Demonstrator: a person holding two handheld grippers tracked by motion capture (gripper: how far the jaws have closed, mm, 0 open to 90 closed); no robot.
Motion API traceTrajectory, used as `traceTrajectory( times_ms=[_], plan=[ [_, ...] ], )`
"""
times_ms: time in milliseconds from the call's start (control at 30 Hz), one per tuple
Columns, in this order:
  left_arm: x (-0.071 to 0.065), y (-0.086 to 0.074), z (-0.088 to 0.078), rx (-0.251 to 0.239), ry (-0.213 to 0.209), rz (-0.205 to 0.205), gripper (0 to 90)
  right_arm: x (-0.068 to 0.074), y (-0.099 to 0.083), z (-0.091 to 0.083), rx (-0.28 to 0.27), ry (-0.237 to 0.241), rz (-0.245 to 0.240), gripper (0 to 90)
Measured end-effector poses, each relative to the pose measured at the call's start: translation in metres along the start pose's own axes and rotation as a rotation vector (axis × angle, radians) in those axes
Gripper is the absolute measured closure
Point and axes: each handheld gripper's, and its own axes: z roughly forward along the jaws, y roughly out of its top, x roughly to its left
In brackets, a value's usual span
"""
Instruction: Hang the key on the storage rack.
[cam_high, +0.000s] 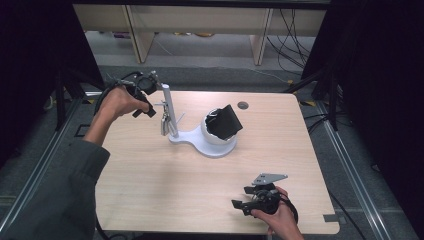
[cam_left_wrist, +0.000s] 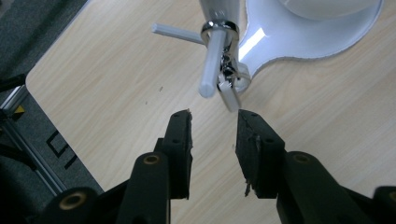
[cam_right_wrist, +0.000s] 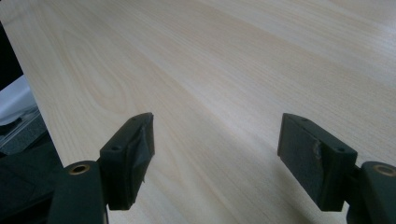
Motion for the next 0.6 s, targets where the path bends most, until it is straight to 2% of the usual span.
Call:
traceTrajectory(
  times_ms=[100,200,233,300,400,433,467,533,600],
  plan=[
    [0.0,-0.007,0.005,-0.012,-0.014,-0.009,62.1,0.0,0.0,-0.001,0.001,0.003,0.007,28.2],
    [0.0,-0.012,0.007,-0.015,-0.019,0.001,61.0,0.0,0.0,-0.001,0.0,0.003,0.007,28.3],
    [-0.001,-0.017,0.007,-0.026,-0.032,-0.008,59.4,0.0,0.0,-0.001,0.004,0.002,0.01,28.2],
    [-0.002,-0.019,0.007,-0.034,-0.033,-0.015,58.1,-0.001,0.0,0.0,-0.002,0.002,0.006,28.2],
    [-0.004,-0.028,0.006,-0.043,-0.046,-0.003,56.4,-0.001,0.0,0.0,-0.005,-0.001,0.001,28.2],
    [-0.004,-0.03,0.005,-0.054,-0.042,0.012,55.9,-0.001,0.0,0.0,-0.004,-0.002,0.002,28.2],
    [-0.005,-0.034,0.006,-0.065,-0.046,-0.004,54.8,-0.002,0.0,0.0,-0.012,0.001,-0.013,28.2],
    [-0.004,-0.037,0.005,-0.058,-0.055,0.005,54.4,-0.002,0.0,0.0,-0.01,0.003,-0.012,28.2],
    [-0.004,-0.042,0.006,-0.077,-0.062,0.007,52.8,0.0,0.0,0.0,0.0,0.007,0.006,28.2]
  ],
)
